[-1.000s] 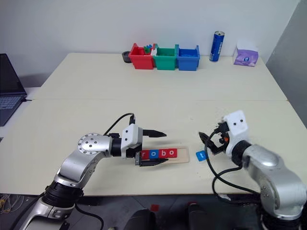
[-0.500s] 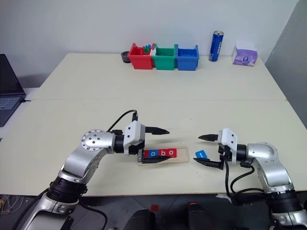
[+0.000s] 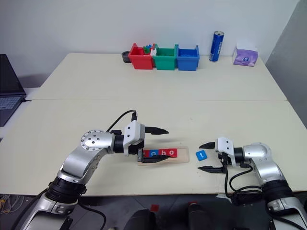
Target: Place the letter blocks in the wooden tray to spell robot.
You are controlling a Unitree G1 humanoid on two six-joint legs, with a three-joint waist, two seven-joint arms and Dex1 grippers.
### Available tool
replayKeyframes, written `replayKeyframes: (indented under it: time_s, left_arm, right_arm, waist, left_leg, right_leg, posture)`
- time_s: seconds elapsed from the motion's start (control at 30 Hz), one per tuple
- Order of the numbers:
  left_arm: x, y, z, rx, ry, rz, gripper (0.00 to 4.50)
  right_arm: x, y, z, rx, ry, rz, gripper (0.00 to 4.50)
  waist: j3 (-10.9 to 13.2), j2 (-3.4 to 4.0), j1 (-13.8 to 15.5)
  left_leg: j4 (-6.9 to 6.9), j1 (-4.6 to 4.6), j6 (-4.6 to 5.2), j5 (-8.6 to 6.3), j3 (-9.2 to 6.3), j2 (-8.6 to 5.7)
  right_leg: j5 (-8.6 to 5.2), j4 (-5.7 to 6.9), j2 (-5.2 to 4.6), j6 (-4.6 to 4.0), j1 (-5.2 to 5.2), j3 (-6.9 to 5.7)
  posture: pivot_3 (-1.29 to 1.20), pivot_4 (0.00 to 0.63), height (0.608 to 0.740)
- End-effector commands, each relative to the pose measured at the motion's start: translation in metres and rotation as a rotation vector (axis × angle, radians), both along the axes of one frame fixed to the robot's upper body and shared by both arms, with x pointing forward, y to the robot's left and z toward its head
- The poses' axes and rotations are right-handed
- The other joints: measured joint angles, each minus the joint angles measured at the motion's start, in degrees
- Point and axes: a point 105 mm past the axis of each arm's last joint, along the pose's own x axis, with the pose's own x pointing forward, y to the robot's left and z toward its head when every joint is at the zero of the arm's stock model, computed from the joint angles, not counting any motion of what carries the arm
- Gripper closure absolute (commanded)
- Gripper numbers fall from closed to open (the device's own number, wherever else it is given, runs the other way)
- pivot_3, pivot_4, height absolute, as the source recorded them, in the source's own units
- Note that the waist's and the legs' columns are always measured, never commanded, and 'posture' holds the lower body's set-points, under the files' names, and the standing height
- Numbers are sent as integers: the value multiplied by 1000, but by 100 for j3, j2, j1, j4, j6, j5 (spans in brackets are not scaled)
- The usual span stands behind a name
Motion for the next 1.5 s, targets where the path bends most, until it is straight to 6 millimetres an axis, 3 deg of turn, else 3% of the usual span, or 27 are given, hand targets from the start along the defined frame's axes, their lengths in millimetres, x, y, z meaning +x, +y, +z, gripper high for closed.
replayKeyframes:
  time_s: [0.03, 0.23, 0.4, 0.5, 0.6, 0.97, 1.5]
  left_arm:
    - [-2, -3, 14, -26, -46, -17, 0]
    - [-6, -3, 11, -22, -36, -39, 0]
    - [-11, 1, 10, -9, -45, -71, 0]
    - [-16, 7, 6, 26, -51, -101, 0]
    - [-17, 15, 0, 68, -57, -116, 0]
    - [-13, 23, -2, 80, -67, -80, 0]
    - [-11, 22, -3, 71, -70, -63, 0]
  right_arm:
    - [5, -1, 1, 4, -3, -20, 609]
    - [4, -3, 1, 2, -7, -19, 2607]
    - [8, -2, 15, 31, -26, -44, 2619]
    - [15, 14, 40, 86, -60, -31, 2619]
    - [14, 31, 51, 112, -55, 12, 2619]
    - [11, 59, 33, 73, -43, 64, 2619]
    - [11, 65, 18, 51, -30, 15, 2619]
  waist:
    - [0, 0, 0]
    - [0, 0, 0]
    - [0, 0, 1]
    - [-1, 2, -12]
    - [0, 3, -19]
    - [0, 2, 23]
    - [0, 2, 11]
  left_leg:
    - [1, 0, 0, 0, -1, 0]
    - [3, 2, 0, 0, -1, 0]
    - [3, 1, 0, 0, -2, 2]
    - [3, 2, 0, 0, -1, 2]
    - [3, 2, 0, 0, -1, 2]
    - [3, -5, 0, 0, -5, 0]
    - [2, -4, 0, 0, -6, 0]
  right_leg:
    - [0, 0, 0, 0, 1, 0]
    - [1, 2, -1, -1, 4, 1]
    - [1, 2, -3, -1, 4, 1]
    - [1, 3, -3, -1, 3, 1]
    - [1, 4, -2, -2, 1, 0]
    - [1, -2, -9, -1, 1, -7]
    - [1, 1, -4, -2, -1, -6]
  posture:
    - [0, 150, 740]
    - [0, 150, 740]
    - [0, 150, 740]
    - [0, 150, 740]
    - [0, 150, 740]
    - [0, 150, 740]
    - [0, 150, 740]
